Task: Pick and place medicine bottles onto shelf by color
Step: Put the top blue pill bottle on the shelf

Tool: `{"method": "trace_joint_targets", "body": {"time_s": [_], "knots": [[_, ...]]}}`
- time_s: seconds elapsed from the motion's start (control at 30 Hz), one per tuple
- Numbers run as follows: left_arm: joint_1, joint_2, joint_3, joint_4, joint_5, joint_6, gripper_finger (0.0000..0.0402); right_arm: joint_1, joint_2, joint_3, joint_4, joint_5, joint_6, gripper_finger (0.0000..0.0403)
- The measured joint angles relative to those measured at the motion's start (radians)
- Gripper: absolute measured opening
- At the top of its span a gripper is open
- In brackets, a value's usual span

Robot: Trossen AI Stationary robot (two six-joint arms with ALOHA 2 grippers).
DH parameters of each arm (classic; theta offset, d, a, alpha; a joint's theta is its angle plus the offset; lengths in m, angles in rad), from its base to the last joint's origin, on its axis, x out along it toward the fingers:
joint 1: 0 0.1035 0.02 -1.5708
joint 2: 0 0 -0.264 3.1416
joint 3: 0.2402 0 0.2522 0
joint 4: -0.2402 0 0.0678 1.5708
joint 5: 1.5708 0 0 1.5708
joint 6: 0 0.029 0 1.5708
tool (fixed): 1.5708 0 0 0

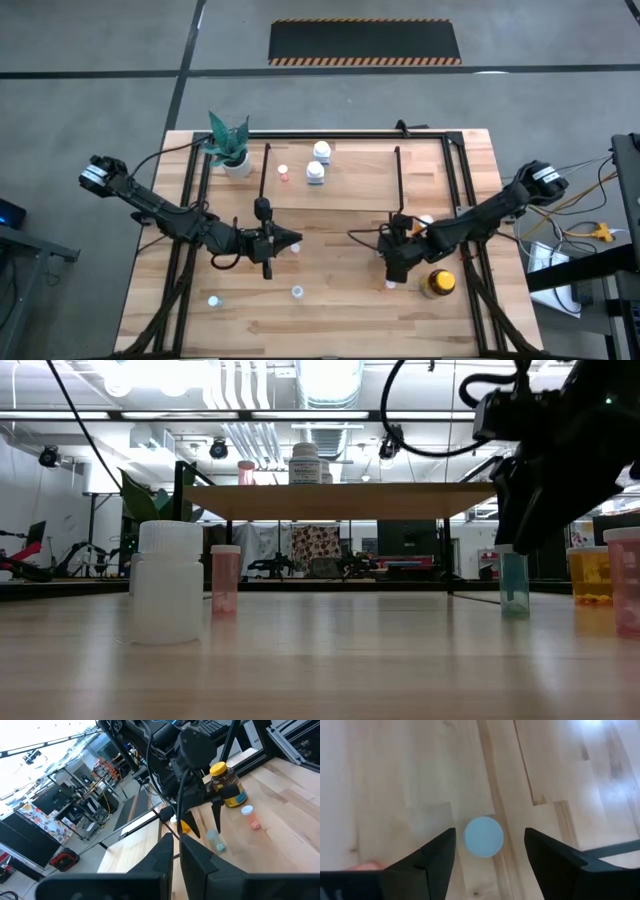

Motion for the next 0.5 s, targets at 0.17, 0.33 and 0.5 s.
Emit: {"method": "trace_joint_targets", "body": {"time_s": [0.17, 0.33, 0.5], "knots": [[0.0, 0.0, -0.001, 0.0, 0.0, -0.001, 0.0013, -0.004, 0.028, 0.0, 0.0, 0.001, 0.0, 0.0211], [0.0, 0.0, -0.007, 0.0, 0.0, -0.001, 0.0013, -0.003, 0.035, 0.001, 0.002, 0.001, 0.0, 0.0184], [0.0, 0.0, -0.011, 0.0, -0.002, -0.001, 0.0013, -0.003, 0.034, 0.004, 0.009, -0.006, 0.0, 0.0148]]}}
